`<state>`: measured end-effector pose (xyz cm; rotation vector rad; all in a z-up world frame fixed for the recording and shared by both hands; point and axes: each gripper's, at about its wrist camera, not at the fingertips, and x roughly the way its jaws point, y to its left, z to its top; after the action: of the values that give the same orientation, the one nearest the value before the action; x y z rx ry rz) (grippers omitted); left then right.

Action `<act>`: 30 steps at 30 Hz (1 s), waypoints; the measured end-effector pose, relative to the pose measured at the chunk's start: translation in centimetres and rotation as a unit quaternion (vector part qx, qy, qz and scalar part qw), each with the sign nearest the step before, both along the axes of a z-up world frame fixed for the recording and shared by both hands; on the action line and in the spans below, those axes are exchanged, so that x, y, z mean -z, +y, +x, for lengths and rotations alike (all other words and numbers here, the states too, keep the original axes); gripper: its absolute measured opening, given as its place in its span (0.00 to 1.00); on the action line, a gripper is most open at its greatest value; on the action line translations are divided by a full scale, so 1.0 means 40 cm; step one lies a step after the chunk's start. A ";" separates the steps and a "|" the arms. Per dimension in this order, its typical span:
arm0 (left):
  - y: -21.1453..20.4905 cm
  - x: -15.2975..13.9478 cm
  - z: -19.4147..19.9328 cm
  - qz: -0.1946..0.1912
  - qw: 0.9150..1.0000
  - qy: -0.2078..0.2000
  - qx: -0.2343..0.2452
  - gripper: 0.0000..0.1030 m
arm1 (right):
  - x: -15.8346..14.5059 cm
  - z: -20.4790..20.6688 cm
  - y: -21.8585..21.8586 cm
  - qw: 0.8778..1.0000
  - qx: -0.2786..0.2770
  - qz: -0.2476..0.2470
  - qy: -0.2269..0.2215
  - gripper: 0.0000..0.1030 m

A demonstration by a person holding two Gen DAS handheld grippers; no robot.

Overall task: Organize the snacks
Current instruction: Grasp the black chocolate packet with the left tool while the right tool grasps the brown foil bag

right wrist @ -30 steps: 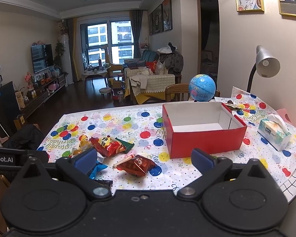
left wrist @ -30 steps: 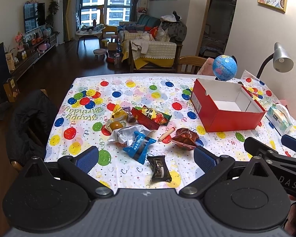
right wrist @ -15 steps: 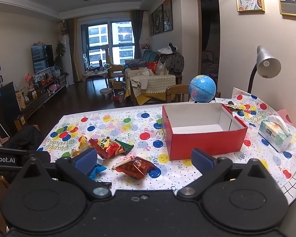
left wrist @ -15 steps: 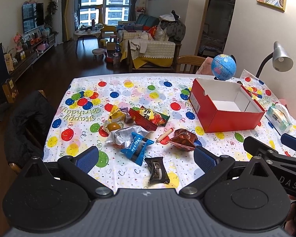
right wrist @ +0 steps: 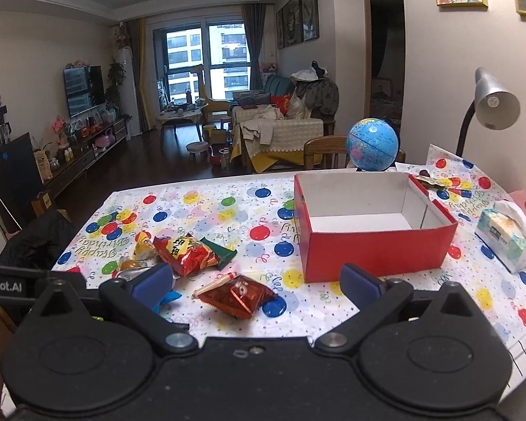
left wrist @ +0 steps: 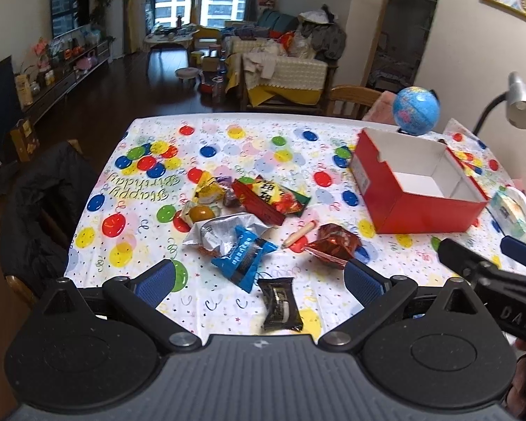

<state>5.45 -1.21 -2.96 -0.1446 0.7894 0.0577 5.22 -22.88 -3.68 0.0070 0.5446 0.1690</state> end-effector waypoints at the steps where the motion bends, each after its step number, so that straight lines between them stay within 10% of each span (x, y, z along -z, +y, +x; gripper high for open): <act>1: 0.005 0.012 0.009 -0.001 1.000 0.002 -0.010 1.00 | 0.009 0.013 -0.003 1.000 -0.004 -0.001 -0.001 0.99; 30: -0.078 0.360 0.255 0.000 0.987 0.159 -0.023 1.00 | 0.296 0.439 0.072 0.981 -0.079 -0.044 0.170 0.93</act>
<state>15.64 -4.33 -17.35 -0.1550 1.1043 0.1261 22.80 -20.00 -15.51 -0.0954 0.8943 0.3012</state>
